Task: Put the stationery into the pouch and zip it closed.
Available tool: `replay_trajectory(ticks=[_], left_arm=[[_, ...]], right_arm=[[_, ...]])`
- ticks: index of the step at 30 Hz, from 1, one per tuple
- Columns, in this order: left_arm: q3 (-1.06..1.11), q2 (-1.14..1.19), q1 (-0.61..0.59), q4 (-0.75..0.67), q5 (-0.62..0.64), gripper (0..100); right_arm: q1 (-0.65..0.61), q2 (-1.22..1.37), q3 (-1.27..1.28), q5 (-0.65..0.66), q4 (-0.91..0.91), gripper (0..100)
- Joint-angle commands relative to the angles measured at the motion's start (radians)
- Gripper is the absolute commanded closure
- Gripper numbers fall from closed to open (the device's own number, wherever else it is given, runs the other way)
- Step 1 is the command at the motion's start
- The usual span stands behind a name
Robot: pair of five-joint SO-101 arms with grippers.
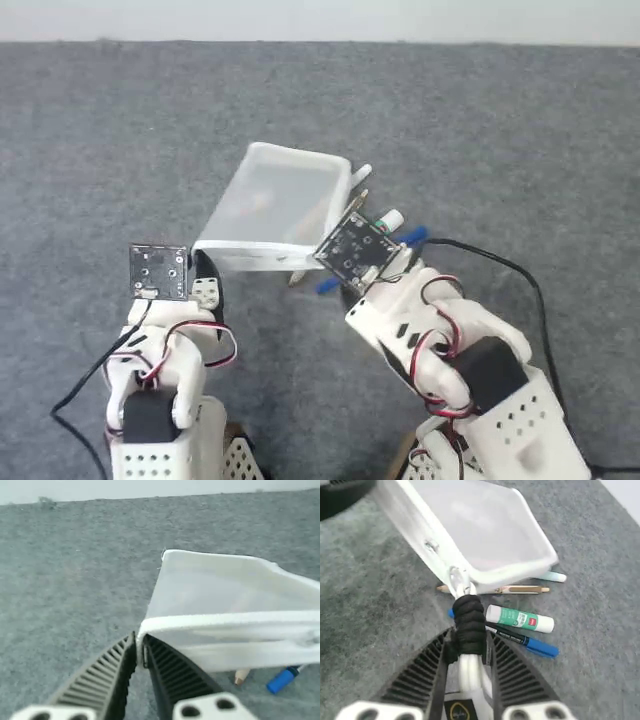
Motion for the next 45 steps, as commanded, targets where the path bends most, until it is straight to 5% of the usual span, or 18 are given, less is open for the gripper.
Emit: replay_trajectory(ticks=[1, 19, 29, 38, 45], left_arm=[[-0.088, -0.015, -0.031, -0.009, -0.009, 99], [-0.093, -0.015, -0.031, 0.0, -0.009, 99], [-0.091, -0.012, -0.025, 0.0, -0.014, 99], [-0.09, -0.011, -0.023, 0.034, 0.055, 78], [-0.047, -0.009, 0.006, -0.003, 0.037, 77]], right_arm=[[0.077, -0.041, -0.018, -0.014, 0.008, 99.2], [0.166, -0.042, -0.071, -0.015, 0.056, 99.2], [0.064, -0.042, -0.129, -0.041, 0.065, 99.2], [-0.001, -0.042, -0.18, -0.043, 0.111, 99.2], [-0.018, -0.042, -0.184, -0.043, 0.113, 99.2]])
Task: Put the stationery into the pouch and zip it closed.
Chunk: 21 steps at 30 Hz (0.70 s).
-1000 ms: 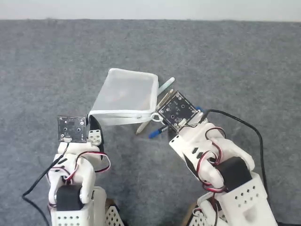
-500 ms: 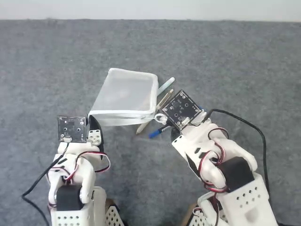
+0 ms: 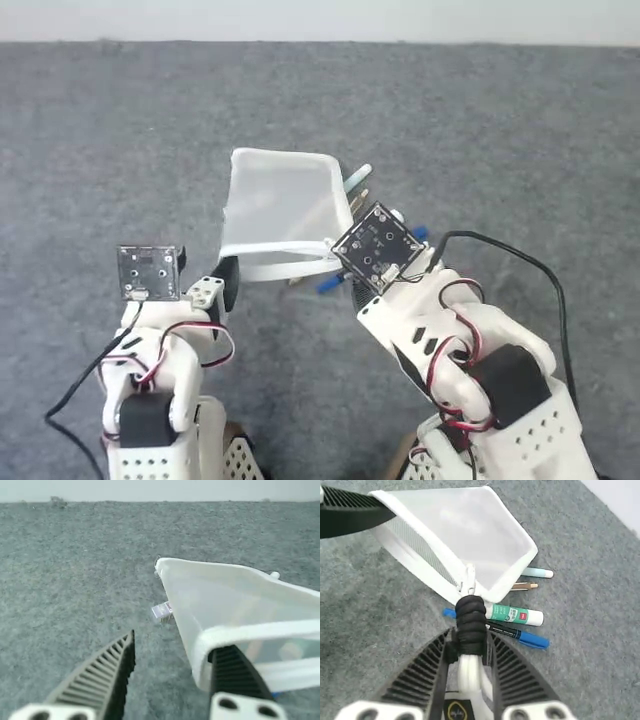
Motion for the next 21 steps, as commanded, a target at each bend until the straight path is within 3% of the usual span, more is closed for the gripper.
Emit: replay_trajectory(ticks=[1, 13, 21], left_arm=[[-0.007, -0.009, 0.006, -0.032, 0.002, 77], [0.053, -0.008, 0.023, -0.091, -0.025, 77], [0.053, -0.008, 0.023, -0.109, -0.044, 84]], right_arm=[[-0.038, -0.024, -0.072, -0.012, 0.01, 99.2], [-0.081, -0.025, -0.137, -0.014, 0.064, 99.2], [-0.082, -0.025, -0.137, -0.014, 0.065, 99.2]])
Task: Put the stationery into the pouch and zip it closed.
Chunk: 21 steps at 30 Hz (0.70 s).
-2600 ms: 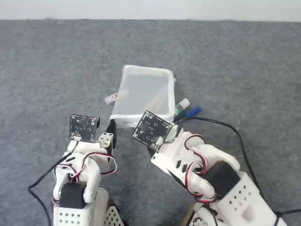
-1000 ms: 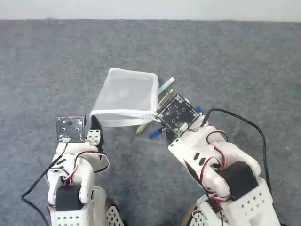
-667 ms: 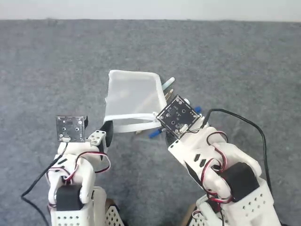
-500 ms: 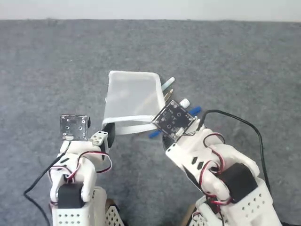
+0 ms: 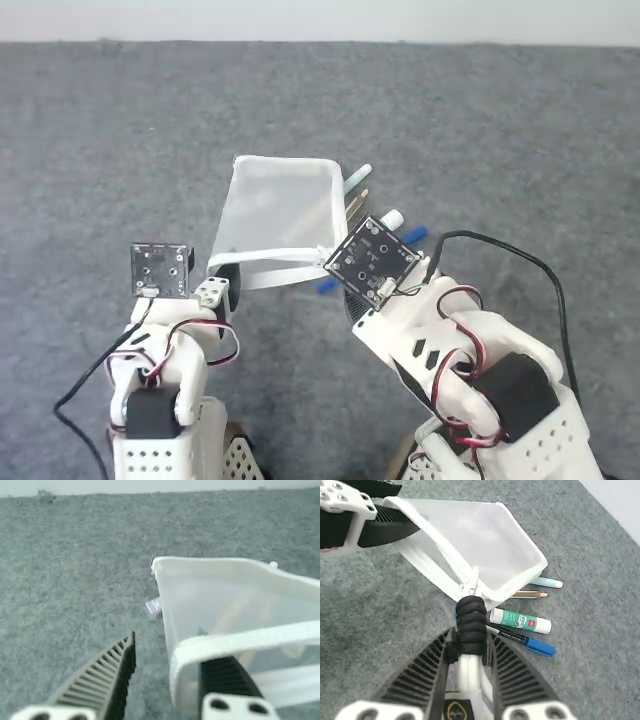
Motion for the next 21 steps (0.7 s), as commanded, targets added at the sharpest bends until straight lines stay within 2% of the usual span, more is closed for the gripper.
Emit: replay_trajectory(ticks=[1, 10, 14, 16, 21], left_arm=[[-0.022, -0.008, 0.003, -0.057, -0.044, 85], [-0.031, -0.008, 0.005, -0.048, -0.046, 96], [-0.065, -0.008, 0.005, -0.025, -0.091, 99], [-0.079, -0.008, 0.002, -0.025, -0.091, 99], [-0.14, -0.008, 0.0, 0.032, -0.092, 99]], right_arm=[[-0.012, -0.025, -0.064, -0.014, 0.002, 99.2], [-0.012, -0.025, -0.064, -0.014, 0.002, 99.2], [-0.01, -0.025, -0.061, -0.006, 0.002, 98.6], [-0.008, -0.024, -0.06, -0.009, 0.019, 92.8], [-0.002, -0.024, -0.058, -0.012, 0.048, 70.0]])
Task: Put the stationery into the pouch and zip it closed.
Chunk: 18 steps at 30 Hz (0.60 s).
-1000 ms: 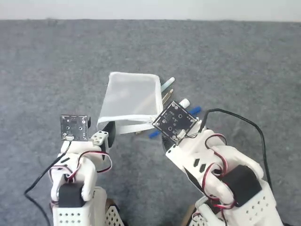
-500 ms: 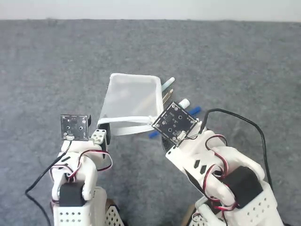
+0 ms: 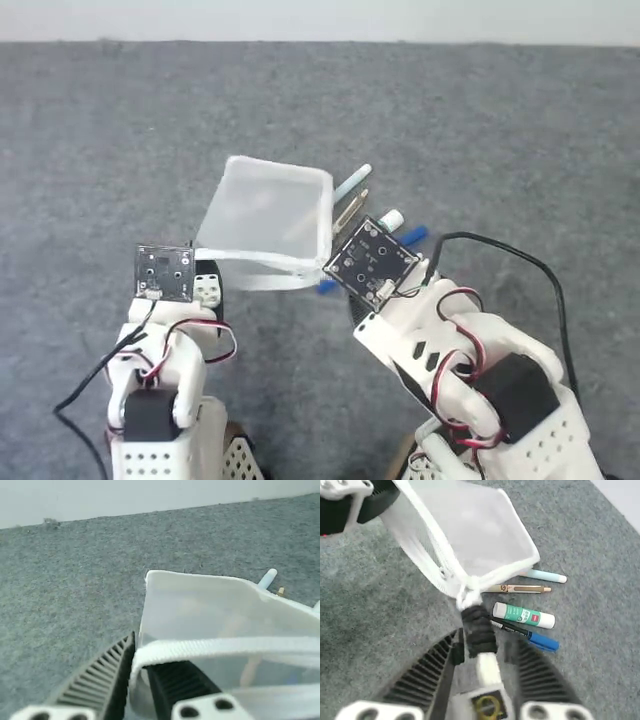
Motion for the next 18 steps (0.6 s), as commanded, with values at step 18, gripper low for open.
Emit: replay_trajectory(ticks=[18], left_arm=[[-0.492, 0.45, -0.077, 0.109, -0.038, 99]], right_arm=[[0.197, -0.01, -0.057, -0.06, -0.015, 74.9]])
